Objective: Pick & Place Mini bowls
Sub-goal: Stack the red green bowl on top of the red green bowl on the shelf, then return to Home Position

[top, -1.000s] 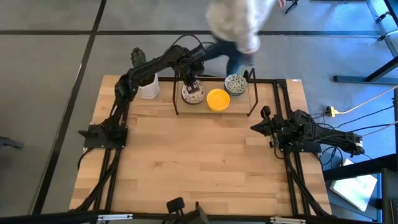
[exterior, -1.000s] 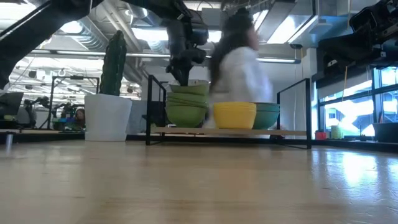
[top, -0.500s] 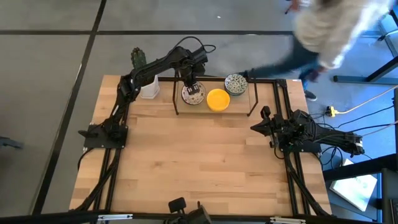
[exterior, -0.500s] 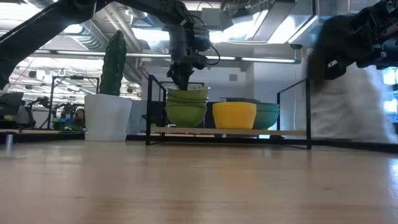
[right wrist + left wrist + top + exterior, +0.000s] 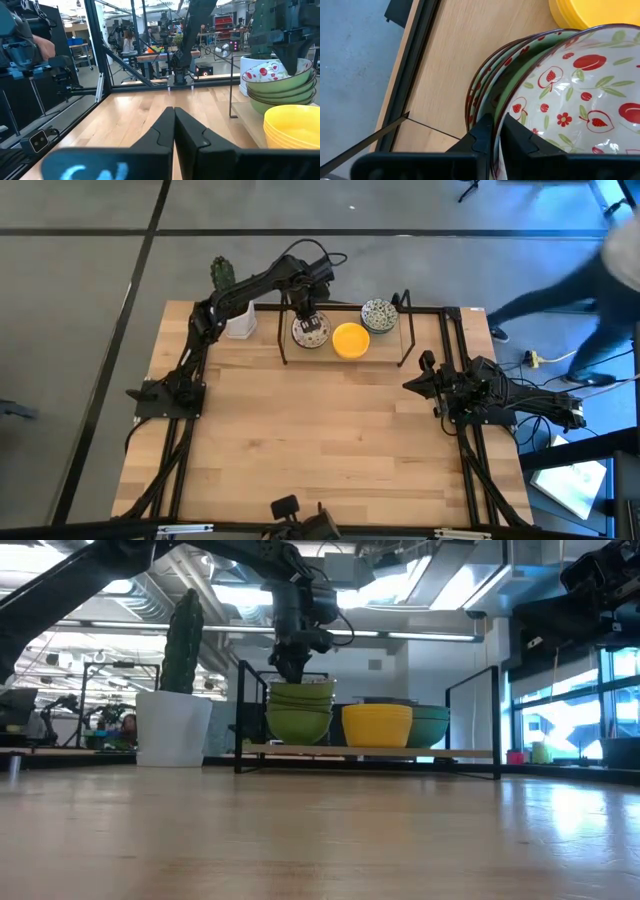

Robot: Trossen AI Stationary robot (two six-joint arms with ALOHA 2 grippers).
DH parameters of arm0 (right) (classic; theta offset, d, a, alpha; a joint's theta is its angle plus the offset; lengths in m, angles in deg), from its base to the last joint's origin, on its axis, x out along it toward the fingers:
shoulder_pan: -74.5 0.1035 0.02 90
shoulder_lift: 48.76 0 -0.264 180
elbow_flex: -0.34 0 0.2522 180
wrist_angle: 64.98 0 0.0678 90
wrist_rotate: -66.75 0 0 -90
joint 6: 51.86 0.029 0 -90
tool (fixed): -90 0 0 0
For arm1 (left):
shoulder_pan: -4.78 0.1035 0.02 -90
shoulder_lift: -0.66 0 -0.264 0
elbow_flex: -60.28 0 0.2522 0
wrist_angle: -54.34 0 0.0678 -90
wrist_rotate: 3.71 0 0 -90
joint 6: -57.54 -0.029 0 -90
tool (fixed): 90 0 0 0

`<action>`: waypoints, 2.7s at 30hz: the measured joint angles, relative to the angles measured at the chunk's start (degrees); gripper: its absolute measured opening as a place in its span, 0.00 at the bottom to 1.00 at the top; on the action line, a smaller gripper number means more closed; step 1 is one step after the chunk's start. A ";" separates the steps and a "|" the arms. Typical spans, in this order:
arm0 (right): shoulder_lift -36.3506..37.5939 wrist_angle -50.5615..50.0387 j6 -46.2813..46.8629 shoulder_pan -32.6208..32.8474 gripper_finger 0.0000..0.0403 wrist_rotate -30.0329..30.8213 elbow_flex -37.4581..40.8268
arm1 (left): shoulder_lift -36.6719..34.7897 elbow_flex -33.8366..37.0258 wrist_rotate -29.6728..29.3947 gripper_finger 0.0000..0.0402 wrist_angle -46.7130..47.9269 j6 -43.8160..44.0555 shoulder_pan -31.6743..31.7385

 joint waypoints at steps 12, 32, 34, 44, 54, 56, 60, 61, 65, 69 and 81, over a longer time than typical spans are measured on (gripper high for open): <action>0.00 0.02 0.09 0.00 0.02 0.00 0.00 | 0.08 0.10 -0.23 0.07 -1.55 -2.38 -0.28; 0.00 0.12 0.37 -0.02 0.02 -0.02 0.00 | 0.23 -5.22 -2.75 0.47 0.58 -2.82 -0.60; 0.00 0.15 0.37 -0.02 0.02 -0.02 0.00 | 0.06 -6.62 -3.16 0.49 1.07 -2.35 -0.55; 0.00 0.17 1.53 0.00 0.02 -0.02 0.00 | 0.04 -7.38 -3.50 0.51 1.67 -3.24 -0.57; 0.00 0.17 1.66 -0.02 0.02 -0.04 0.00 | -4.94 -9.22 -5.34 0.44 6.36 -6.65 -3.42; 0.00 0.17 1.64 -0.02 0.02 -0.04 0.00 | -9.30 -9.34 -9.37 0.38 8.48 -7.65 -4.72; 0.00 0.15 1.45 0.00 0.02 -0.01 0.00 | -19.66 -9.30 -14.00 0.23 10.97 -10.63 -7.40; 0.00 0.15 1.41 -0.02 0.02 -0.01 0.00 | -22.25 -9.30 -14.12 0.19 10.87 -11.11 -8.14; 0.00 0.15 1.21 -0.01 0.02 0.00 0.00 | -32.82 -9.28 -14.36 0.03 10.72 -11.18 -12.27; 0.00 0.15 1.20 0.00 0.02 0.00 0.00 | -43.67 -3.98 -15.05 0.01 10.56 -9.42 -17.04; 0.00 0.15 -0.14 -0.01 0.02 0.04 0.00 | -75.15 41.34 -15.28 0.01 10.46 11.16 -23.12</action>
